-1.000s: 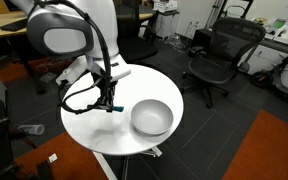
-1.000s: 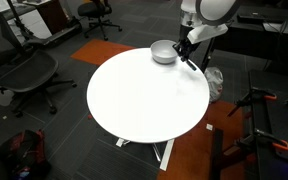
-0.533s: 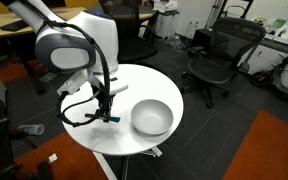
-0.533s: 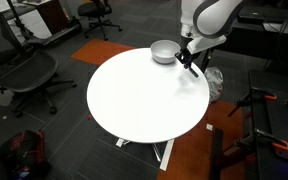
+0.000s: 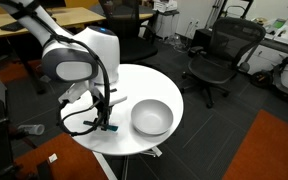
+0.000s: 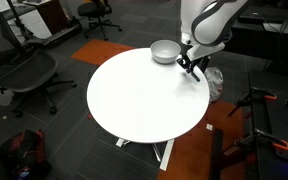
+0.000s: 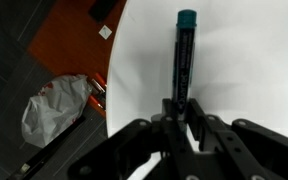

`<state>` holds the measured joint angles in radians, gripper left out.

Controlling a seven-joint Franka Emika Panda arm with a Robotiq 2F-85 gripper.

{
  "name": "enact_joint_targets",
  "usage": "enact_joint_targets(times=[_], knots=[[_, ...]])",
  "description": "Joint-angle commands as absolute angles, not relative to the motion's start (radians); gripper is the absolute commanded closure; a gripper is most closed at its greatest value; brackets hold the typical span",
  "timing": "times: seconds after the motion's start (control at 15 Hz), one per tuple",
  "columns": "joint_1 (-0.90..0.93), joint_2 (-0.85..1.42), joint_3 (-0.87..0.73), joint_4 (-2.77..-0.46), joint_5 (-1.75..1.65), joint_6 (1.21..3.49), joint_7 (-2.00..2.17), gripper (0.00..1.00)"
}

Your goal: Take the marker out of the bowl and put it on the table

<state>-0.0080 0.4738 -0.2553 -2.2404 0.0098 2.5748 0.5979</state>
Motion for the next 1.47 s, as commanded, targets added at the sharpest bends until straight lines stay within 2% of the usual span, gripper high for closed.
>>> enact_joint_targets(times=[0.0, 0.07, 0.2, 0.53, 0.67, 1.4], knots=[[0.006, 0.492, -0.273, -2.224, 0.008, 2.585, 0.628, 0.56], [0.005, 0.494, -0.273, -2.222, 0.007, 2.583, 0.622, 0.55], [0.005, 0.495, -0.273, -2.221, 0.009, 2.584, 0.621, 0.42], [0.007, 0.468, -0.272, -2.238, 0.01, 2.595, 0.616, 0.03], [0.016, 0.436, -0.275, -2.248, -0.002, 2.594, 0.611, 0.0], [0.03, 0.161, -0.26, -2.328, -0.132, 2.519, 0.615, 0.0]])
